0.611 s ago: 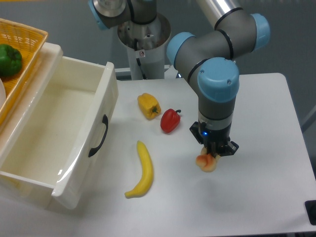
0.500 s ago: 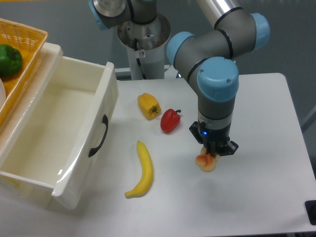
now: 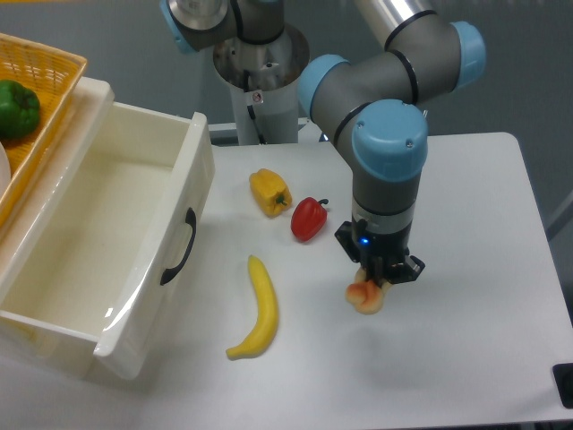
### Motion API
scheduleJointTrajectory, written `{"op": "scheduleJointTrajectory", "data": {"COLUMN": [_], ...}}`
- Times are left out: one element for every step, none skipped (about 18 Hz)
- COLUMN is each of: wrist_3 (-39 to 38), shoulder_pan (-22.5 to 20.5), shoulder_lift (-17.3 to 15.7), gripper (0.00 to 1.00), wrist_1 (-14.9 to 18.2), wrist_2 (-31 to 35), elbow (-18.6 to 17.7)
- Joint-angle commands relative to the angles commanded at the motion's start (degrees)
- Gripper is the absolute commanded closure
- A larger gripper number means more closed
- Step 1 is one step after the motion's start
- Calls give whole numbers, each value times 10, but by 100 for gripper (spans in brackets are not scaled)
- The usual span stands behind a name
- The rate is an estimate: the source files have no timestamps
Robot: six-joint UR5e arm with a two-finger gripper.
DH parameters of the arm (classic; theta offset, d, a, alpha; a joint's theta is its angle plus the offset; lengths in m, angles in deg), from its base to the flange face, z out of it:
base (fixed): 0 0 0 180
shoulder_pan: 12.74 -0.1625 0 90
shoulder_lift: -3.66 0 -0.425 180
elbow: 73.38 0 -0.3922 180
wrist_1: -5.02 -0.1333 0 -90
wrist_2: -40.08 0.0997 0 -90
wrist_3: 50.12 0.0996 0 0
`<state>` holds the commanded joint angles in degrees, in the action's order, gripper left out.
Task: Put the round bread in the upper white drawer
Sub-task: 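Lift the round bread roll in the gripper and move toward the drawer, then carry the bread roll over the open white drawer and lower it inside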
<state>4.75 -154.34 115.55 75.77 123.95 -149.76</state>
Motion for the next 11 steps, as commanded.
{"op": "scheduleJointTrajectory", "data": {"wrist_3": [-14,-24,-37,-57,-80,-101,-117,-132,-148,-162,-176], "shoulder_pan": [3,6,17,29,39,45,50,56,62,68,78], "shoulder_lift": [-10,-21,-33,-44,-56,-68,-78,-85,-93,-101,-105], "gripper": [100,100,100,100,100,100,100,100,100,100,100], "wrist_1": [1,1,1,2,2,1,1,1,0,0,0], "wrist_2": [-8,-10,-11,-13,-21,-33,-45,-60,-72,-78,-84], "elbow": [-4,-11,-17,-24,-32,-37,-39,-39,-39,-39,-39]}}
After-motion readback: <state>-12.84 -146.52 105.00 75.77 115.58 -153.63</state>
